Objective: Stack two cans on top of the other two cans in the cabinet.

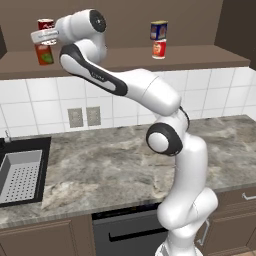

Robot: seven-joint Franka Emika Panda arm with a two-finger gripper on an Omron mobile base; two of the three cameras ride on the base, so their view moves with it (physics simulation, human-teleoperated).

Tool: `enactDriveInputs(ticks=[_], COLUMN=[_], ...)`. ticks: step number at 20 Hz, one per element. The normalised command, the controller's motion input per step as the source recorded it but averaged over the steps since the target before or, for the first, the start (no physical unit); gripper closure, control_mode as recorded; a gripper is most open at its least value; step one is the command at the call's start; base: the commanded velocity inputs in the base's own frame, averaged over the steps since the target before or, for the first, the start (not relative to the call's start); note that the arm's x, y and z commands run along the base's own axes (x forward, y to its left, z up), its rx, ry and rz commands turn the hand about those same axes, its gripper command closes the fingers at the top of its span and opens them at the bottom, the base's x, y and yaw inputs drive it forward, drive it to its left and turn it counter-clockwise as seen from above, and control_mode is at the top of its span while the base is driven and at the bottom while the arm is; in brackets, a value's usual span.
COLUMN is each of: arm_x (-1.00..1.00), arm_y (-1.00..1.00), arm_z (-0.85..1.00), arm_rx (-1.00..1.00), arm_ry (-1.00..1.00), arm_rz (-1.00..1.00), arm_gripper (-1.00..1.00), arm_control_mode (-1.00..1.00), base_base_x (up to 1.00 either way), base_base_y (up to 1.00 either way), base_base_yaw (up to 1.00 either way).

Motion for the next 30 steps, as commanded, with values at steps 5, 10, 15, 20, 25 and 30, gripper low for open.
enactDriveInputs(ticks=[5, 10, 15, 20, 25, 30], arm_x=[0.01, 0.00, 0.00, 0.04, 0.11, 0.10], arm_y=[0.04, 0.01, 0.07, 0.09, 0.01, 0.00], arm_z=[0.09, 0.00, -0.04, -0.08, -0.01, -0.01], arm_rx=[-0.01, -0.03, -0.04, 0.00, 0.00, 0.00], arm_ry=[0.01, 0.00, 0.00, 0.00, 0.00, -0.01], arm_rz=[0.00, 0.00, 0.00, -0.01, 0.00, 0.00], arm_gripper=[1.00, 1.00, 1.00, 1.00, 1.00, 1.00], arm_control_mode=[-1.00, -1.00, -1.00, -1.00, -1.00, -1.00], base_base_x=[0.00, 0.00, 0.00, 0.00, 0.00, 0.00], base_base_y=[0.00, 0.00, 0.00, 0.00, 0.00, 0.00], base_base_yaw=[0.00, 0.00, 0.00, 0.00, 0.00, 0.00])
